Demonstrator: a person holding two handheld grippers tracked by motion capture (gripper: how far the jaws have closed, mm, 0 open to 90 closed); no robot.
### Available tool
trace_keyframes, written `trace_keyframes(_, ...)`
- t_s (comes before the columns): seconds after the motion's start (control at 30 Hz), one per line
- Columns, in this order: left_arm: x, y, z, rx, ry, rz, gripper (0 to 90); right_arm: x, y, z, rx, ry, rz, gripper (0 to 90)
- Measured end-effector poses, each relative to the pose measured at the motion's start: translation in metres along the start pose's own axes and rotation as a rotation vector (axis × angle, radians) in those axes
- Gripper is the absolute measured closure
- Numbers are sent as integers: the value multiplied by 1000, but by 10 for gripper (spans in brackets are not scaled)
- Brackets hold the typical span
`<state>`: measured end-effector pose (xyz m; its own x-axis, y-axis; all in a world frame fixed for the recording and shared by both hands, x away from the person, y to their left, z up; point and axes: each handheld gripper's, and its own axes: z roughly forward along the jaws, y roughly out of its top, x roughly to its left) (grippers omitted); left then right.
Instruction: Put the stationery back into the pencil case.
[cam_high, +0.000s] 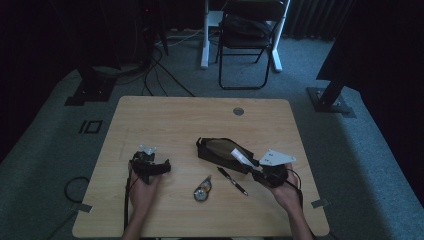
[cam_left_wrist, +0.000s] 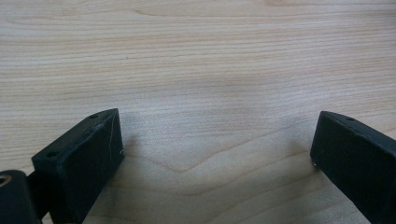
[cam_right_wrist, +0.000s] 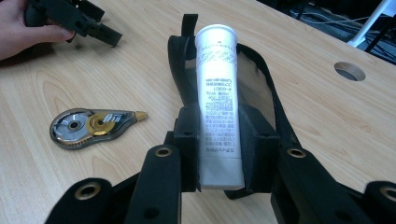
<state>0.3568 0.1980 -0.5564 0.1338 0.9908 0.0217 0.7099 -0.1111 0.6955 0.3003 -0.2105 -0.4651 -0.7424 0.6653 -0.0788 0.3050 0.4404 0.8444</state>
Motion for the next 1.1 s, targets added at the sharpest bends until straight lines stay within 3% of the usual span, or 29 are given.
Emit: trace_keyframes(1.1, 0, 0, 0, 0, 0, 1, 28, -9, 8, 13, -15, -18, -9, 714)
